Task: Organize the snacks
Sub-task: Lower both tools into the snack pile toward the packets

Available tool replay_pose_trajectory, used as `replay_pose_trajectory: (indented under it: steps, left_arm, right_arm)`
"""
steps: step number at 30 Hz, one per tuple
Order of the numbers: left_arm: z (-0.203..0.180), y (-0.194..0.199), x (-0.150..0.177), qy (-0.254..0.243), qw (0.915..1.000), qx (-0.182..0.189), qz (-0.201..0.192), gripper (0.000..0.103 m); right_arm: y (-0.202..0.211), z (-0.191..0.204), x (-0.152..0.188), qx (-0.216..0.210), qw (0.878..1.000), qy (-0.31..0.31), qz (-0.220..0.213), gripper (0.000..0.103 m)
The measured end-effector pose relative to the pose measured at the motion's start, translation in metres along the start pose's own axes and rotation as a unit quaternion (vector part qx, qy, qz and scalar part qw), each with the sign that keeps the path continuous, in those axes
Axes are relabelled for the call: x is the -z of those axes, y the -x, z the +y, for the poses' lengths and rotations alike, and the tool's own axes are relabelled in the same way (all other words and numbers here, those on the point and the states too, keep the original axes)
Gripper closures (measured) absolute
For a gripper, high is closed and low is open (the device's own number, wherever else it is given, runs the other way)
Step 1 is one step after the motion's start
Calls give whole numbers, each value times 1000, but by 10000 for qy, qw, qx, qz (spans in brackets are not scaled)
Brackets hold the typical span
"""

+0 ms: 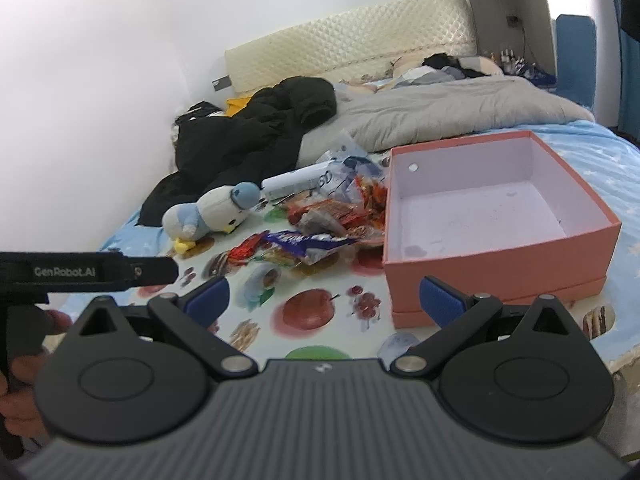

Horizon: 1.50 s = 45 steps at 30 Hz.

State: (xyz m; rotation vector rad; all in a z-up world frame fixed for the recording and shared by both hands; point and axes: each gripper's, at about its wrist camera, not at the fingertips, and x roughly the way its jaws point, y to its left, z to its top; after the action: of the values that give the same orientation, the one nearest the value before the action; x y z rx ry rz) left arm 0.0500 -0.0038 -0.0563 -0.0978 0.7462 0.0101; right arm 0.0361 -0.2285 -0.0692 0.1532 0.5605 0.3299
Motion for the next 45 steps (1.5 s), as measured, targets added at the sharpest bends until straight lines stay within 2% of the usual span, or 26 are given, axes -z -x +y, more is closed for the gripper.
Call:
replay_pose_trajectory:
  steps: [1, 5, 7, 9, 14, 20, 26, 32, 35, 38, 45]
  left_arm:
    - [1, -5, -2, 2, 10000, 19, 13, 0]
    - [8, -24, -9, 85, 9999, 59, 103, 0]
    - [13, -32, -13, 159, 9997, 99, 140, 0]
    - [18, -39, -15, 241, 9995, 71, 167, 0]
    - [27, -55, -19, 311, 9992, 47, 248, 0]
    - [39, -79, -22, 433, 9981, 89, 424, 1]
    - [55, -101, -24, 612, 9965, 215, 523, 8]
    - [78, -125, -27, 981, 9930, 396, 534, 14]
    - [90, -139, -26, 1245, 9876, 671, 679, 24]
    - [104, -155, -25, 1568, 9816, 812, 730, 25]
    - [127, -204, -20, 2220, 9630, 1226, 909, 27]
  right_arm:
    - [-3, 0, 0, 18, 10000, 10, -68, 6]
    - [-19, 1, -3, 125, 9997, 188, -130, 13]
    - [-26, 3, -3, 208, 9991, 345, -162, 24]
    - [-32, 5, -2, 283, 9983, 485, -150, 24]
    - [-41, 11, 2, 222, 9962, 803, -243, 24]
    - [-59, 21, 2, 102, 9942, 1054, -160, 24]
    - [-77, 39, 2, -89, 9889, 1484, -58, 25]
    - [-102, 61, 7, 121, 9728, 2314, 65, 38]
    - [-118, 69, 9, 180, 9661, 2569, 154, 44]
    - [-138, 78, 14, 210, 9593, 2800, 299, 52]
    - [-197, 90, 28, 657, 9243, 3727, 488, 54]
